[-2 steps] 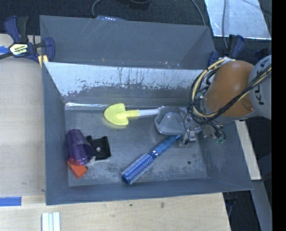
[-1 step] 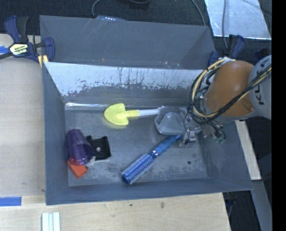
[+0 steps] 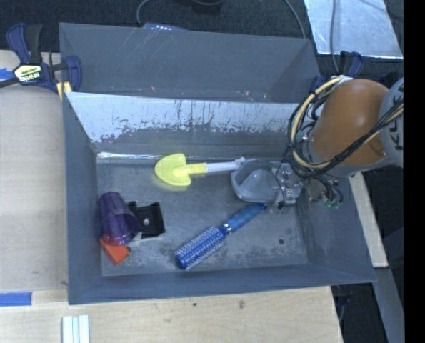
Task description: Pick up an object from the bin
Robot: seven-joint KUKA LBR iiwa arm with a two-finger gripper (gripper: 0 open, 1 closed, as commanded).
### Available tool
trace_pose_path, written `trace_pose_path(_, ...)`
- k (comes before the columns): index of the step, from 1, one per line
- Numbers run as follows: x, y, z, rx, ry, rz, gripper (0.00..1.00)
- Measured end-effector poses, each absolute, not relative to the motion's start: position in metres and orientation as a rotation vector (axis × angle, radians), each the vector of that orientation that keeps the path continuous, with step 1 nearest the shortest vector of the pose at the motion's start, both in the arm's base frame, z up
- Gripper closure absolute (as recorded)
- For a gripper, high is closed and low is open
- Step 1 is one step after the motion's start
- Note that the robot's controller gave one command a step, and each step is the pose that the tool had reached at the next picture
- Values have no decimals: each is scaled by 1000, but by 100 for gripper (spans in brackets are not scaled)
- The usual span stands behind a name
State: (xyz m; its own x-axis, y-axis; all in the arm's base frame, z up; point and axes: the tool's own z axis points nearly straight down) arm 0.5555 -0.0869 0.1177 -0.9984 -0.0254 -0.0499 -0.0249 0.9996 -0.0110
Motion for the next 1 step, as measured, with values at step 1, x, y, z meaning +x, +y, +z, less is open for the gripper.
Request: trace_pose_path(1, 556, -87, 151, -35, 3086, -16, 100)
